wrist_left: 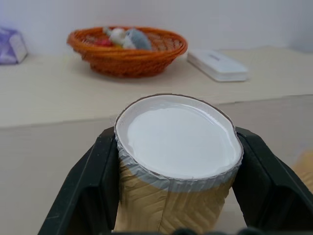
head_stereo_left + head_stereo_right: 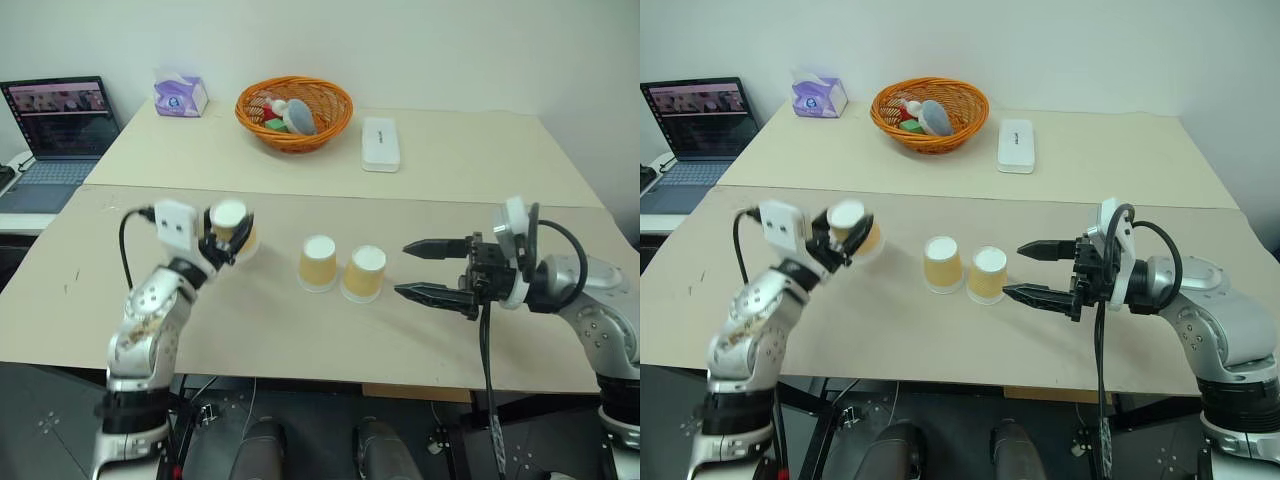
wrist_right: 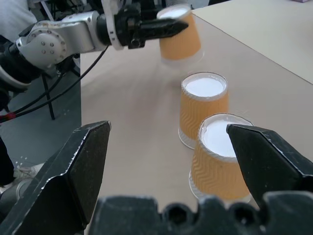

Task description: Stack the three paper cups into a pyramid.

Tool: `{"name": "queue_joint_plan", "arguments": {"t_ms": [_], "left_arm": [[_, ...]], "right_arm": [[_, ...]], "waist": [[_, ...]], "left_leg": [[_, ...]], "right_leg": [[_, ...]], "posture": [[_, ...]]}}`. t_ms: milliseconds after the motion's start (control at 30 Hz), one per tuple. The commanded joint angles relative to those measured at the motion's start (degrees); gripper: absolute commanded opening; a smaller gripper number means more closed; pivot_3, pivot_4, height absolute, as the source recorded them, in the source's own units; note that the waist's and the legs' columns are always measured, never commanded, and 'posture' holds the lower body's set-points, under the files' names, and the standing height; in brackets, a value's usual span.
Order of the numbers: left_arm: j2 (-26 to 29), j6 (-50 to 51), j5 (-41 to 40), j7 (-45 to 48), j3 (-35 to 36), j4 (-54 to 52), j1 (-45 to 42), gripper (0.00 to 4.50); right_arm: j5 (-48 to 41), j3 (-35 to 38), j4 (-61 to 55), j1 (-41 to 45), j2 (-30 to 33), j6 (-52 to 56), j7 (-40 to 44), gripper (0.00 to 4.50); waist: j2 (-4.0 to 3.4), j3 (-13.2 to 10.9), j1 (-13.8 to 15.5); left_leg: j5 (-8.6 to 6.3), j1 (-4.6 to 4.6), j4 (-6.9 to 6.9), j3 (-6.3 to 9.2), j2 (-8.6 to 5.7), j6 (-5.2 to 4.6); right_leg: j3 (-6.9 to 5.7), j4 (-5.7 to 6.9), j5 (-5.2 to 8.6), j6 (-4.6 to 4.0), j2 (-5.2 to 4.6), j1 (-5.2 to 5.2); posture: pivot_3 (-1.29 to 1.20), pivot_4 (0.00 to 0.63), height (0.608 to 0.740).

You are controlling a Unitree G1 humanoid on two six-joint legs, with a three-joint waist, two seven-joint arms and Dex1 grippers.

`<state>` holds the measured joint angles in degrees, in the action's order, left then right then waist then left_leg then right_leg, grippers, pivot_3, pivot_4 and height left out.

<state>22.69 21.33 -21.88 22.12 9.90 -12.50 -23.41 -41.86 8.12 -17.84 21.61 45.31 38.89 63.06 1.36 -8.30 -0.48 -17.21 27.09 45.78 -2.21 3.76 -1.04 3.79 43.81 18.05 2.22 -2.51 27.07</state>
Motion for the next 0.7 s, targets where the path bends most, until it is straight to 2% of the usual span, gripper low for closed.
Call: {"name": "queue_joint_plan", "arguments": {"t_ms": [33,200,333,600,700], "left_arm": [[1.8,-0.4,-3.2,3.6,1.1,0.1,-7.4,2.58],[4.5,6.5,-11.3,13.9,-1.0,1.1,-14.6,2.58],[4.8,11.6,-16.2,18.3,-1.5,3.3,-19.3,2.58],[6.7,15.2,-17.1,31.1,-9.4,5.4,-23.9,2.58],[6.2,12.9,-15.2,35.0,-12.6,6.4,-23.7,2.58]], "right_arm": [[-0.9,1.0,0.0,1.2,0.2,-1.0,0.5,4.50],[-0.8,1.2,-0.1,0.7,0.1,-1.1,0.1,4.50],[-0.7,1.6,-0.6,0.1,0.2,-1.1,-0.3,4.50],[-1.5,2.6,-1.6,-1.3,0.4,-0.7,-1.4,4.50],[-0.9,2.6,-2.0,-1.8,0.7,-1.2,-1.5,4.50]], "waist": [[0.00,0.0,-0.1],[0.03,0.0,-0.3],[0.04,0.0,-0.3],[0.04,0.0,-0.3],[0.04,0.0,-0.3]], "left_leg": [[0.00,0.00,0.00,0.00,0.00,0.00],[0.00,0.04,0.00,0.02,0.01,0.00],[0.02,0.02,0.00,0.02,0.00,0.02],[0.02,0.04,0.00,0.03,0.00,0.02],[0.03,0.03,0.00,0.03,-0.01,0.03]], "right_leg": [[0.00,-0.01,0.00,0.00,0.00,-0.01],[0.00,-0.03,0.01,0.00,0.00,0.02],[-0.02,0.00,0.01,0.00,0.01,0.02],[-0.01,-0.03,0.01,0.00,0.02,0.02],[-0.01,0.00,0.01,0.00,0.02,0.02]], "posture": [[0.00,0.150,0.666],[0.00,0.150,0.666],[0.00,0.150,0.666],[0.00,0.150,0.666],[0.00,0.150,0.666]]}}
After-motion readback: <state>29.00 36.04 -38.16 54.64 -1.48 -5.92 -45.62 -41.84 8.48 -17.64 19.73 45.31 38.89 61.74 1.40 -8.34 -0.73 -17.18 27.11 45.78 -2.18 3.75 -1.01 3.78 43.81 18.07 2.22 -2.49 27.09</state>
